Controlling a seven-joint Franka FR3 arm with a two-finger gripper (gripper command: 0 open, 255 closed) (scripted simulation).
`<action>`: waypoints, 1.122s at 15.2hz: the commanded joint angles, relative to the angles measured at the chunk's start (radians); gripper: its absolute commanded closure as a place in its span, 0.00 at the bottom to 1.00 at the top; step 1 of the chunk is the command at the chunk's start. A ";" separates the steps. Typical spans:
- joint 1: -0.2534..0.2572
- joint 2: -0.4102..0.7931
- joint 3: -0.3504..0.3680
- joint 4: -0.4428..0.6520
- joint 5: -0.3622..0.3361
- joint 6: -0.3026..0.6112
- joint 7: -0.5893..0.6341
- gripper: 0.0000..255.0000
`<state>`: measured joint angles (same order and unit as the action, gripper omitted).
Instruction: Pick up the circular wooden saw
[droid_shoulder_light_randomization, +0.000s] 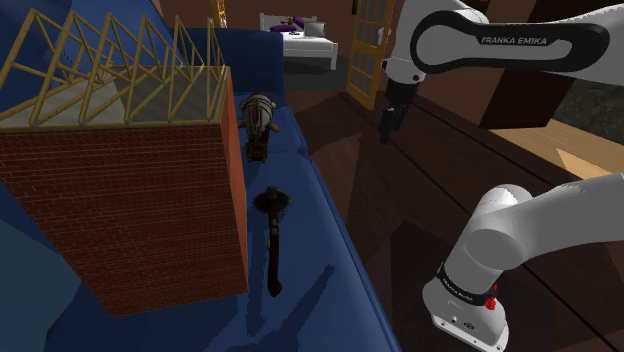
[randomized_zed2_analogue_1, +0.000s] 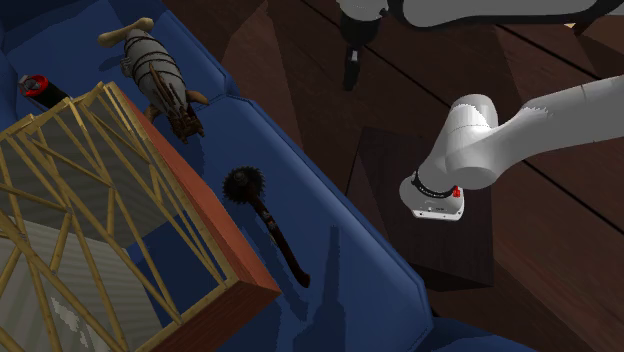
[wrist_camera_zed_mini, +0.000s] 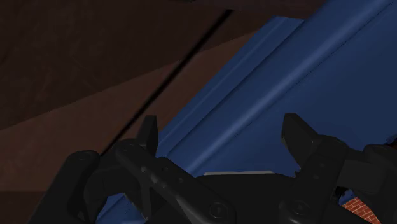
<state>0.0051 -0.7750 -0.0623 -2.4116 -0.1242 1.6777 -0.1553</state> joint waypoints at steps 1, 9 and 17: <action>0.000 0.000 0.000 0.000 0.000 0.000 0.000 0.00; 0.017 0.053 0.171 -0.079 0.161 0.091 0.343 0.00; 0.028 0.224 0.338 -0.056 0.300 0.230 0.671 0.00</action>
<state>0.0318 -0.5728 0.2550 -2.4709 0.1586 1.8895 0.4706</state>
